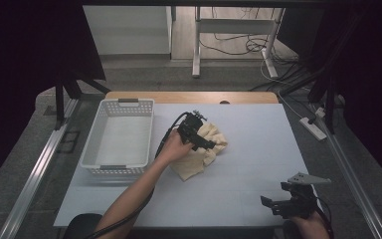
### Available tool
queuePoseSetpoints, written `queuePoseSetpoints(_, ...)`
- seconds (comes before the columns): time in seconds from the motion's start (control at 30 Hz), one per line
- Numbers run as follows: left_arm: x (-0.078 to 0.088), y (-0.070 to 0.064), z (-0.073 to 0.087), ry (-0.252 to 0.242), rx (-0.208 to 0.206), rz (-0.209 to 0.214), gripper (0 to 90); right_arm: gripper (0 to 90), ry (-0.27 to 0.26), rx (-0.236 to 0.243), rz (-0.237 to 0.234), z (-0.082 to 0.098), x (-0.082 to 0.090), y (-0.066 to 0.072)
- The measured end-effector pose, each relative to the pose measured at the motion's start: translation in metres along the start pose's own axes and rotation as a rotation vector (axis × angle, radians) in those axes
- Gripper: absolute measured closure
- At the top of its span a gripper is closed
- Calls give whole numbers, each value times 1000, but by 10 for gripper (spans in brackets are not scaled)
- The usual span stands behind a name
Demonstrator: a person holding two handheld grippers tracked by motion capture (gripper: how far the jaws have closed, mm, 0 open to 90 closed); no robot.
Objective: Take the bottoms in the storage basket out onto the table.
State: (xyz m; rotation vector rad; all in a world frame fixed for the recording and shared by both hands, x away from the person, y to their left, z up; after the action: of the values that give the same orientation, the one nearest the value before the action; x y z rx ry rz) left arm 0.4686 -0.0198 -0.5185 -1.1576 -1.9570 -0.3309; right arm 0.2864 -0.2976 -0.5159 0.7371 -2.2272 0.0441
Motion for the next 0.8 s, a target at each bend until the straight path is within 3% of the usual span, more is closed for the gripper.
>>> queuePoseSetpoints(0.8, 29, -8, 2, -39, -21, 4, 0, 24, -6, -4, -2, 0, 1, 0)
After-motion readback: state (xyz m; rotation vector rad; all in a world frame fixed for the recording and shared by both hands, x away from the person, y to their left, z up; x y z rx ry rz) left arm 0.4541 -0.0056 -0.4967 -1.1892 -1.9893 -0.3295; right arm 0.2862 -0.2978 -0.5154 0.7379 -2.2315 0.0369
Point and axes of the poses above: each handheld gripper's, and its own axes: x roughly backward along the jaws, z roughly out of its underside, y roughly to its left, the point moved 6 cm from there along -x, roughly forward along the jaws, and after that the axes turned 4 degrees about -x, right-handed, at the moved point
